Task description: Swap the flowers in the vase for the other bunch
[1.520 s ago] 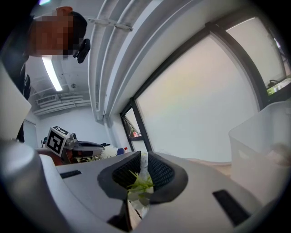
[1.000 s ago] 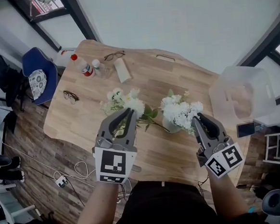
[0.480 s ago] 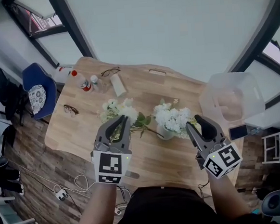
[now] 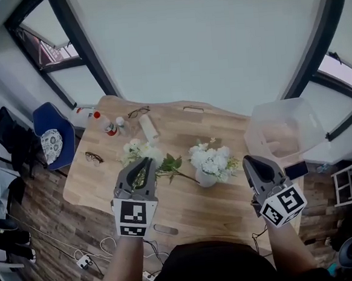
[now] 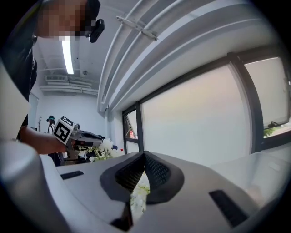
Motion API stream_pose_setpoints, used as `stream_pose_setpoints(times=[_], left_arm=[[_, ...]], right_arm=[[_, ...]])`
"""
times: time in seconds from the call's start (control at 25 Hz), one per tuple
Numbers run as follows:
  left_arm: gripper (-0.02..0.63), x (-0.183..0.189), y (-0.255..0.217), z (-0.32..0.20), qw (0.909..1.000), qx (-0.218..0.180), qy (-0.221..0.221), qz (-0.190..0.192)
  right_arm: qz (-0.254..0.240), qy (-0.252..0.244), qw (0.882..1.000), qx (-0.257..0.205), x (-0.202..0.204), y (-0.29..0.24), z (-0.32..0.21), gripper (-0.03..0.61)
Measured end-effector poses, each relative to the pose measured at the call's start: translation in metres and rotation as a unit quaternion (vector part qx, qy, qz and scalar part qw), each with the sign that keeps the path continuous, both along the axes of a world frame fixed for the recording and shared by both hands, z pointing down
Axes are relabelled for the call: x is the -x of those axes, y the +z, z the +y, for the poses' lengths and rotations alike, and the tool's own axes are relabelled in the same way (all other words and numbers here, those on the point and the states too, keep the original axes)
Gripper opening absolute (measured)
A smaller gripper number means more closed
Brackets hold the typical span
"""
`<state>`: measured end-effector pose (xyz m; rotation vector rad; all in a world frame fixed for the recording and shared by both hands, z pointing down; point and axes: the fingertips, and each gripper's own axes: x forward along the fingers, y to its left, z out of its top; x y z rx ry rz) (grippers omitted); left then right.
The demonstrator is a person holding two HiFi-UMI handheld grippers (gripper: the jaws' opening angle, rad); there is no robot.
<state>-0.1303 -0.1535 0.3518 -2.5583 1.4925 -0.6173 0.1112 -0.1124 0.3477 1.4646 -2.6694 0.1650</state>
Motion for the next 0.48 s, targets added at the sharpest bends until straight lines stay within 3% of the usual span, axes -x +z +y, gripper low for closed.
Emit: stream_pose_setpoints(times=[0.48], left_arm=[[0.032, 0.001, -0.013, 0.001, 0.9999, -0.013, -0.001, -0.010]], right_arm=[[-0.006, -0.006, 1.000, -0.004, -0.002, -0.006, 0.005, 0.026]])
